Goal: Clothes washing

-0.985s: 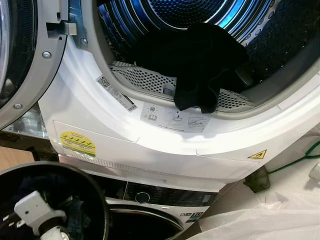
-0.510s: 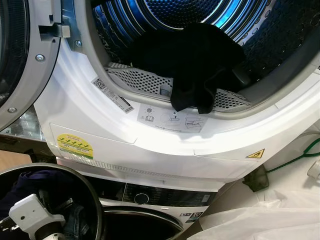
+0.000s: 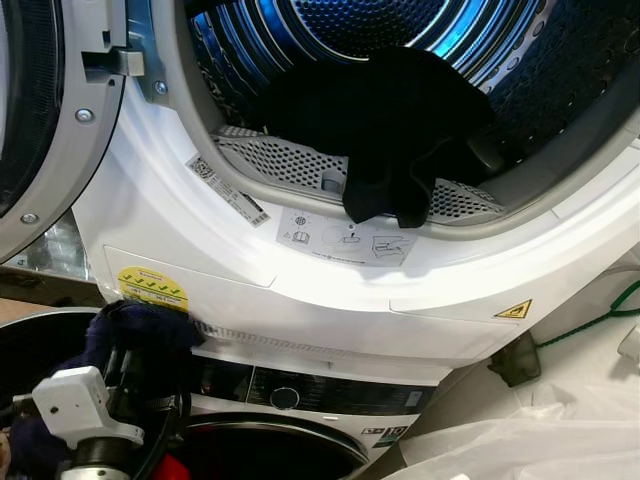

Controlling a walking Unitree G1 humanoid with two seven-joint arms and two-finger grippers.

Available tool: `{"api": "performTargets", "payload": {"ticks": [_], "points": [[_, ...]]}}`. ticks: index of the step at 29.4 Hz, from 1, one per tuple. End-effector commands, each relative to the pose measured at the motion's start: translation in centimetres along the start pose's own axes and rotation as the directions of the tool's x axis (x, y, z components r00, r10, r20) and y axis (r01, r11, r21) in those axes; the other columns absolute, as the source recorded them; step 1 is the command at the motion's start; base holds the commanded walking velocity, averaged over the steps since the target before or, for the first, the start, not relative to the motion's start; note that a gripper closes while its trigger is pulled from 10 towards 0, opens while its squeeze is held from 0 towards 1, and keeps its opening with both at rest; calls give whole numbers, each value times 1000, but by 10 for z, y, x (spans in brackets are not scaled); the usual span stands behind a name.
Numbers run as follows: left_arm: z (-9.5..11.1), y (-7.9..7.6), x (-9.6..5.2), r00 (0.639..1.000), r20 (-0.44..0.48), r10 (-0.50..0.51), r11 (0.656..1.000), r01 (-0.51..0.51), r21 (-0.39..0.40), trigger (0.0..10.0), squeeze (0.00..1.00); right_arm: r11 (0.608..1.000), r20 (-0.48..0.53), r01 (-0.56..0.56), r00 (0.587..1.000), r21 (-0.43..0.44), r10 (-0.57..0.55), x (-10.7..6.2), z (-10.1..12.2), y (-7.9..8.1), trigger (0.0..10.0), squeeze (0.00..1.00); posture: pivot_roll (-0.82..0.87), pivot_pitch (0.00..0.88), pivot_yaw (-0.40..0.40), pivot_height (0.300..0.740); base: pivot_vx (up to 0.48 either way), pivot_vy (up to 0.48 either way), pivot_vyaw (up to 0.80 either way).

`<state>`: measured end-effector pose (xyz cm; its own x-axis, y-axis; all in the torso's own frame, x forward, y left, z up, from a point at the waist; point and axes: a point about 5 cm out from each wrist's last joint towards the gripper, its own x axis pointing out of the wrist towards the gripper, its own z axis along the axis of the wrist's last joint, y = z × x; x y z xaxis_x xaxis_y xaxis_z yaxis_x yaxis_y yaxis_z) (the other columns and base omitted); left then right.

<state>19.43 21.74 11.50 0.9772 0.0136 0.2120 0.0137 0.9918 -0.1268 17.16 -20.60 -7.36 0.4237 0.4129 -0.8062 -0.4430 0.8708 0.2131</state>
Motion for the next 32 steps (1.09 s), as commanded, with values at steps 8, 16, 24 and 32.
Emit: {"api": "performTargets", "payload": {"ticks": [8,16,24,32], "points": [[37,-23,3,908,1,-418,893,411,-186,0,0,1000,2,18,1000,19,-18,3,2,1,10000,0,110,0,-211,740,0,0,0],[44,-44,-30,452,-272,-850,519,807,-281,0,0,999,-2,16,1000,36,-16,7,1,6,10000,0,124,0,-192,740,0,0,0],[90,-58,-25,133,-184,-974,188,928,-323,0,0,998,21,14,1000,69,-15,12,6,11,10000,0,135,0,-162,740,0,0,0],[125,-81,29,16,11,-1000,14,984,-176,0,0,995,10,19,1000,99,-20,18,2,21,10000,0,153,0,-131,740,0,0,0]]}}
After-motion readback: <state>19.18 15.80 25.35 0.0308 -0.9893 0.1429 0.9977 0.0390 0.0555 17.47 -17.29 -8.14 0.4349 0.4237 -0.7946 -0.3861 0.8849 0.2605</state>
